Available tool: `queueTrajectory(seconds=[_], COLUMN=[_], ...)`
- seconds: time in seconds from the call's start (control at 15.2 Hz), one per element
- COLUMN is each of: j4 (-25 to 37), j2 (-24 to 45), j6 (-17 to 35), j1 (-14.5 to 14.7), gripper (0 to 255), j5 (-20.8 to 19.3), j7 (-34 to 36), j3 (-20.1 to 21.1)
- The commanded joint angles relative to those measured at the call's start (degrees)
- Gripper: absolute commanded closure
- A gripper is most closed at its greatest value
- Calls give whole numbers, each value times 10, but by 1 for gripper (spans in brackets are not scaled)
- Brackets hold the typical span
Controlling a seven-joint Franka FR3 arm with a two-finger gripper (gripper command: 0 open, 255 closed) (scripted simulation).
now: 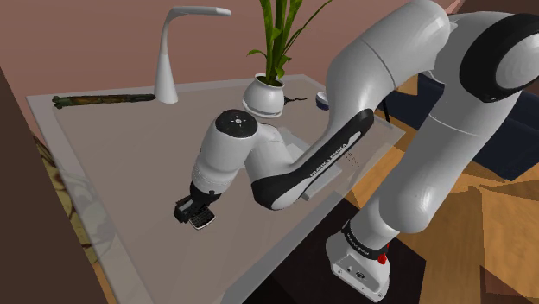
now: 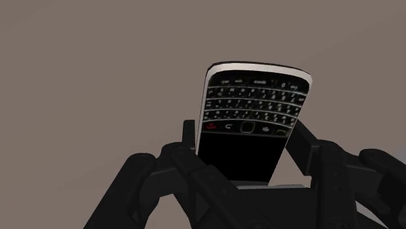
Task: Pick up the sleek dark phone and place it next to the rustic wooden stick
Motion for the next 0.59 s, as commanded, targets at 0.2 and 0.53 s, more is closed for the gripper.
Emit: queueTrajectory(seconds=[0.2,0.53], j4=[-3,-2], j2=[-28,-75], j6=[-15,-44], j1=[-10,-15], gripper=[255,255], j5=[53,136], j7=[-40,-104], j3=[17,31])
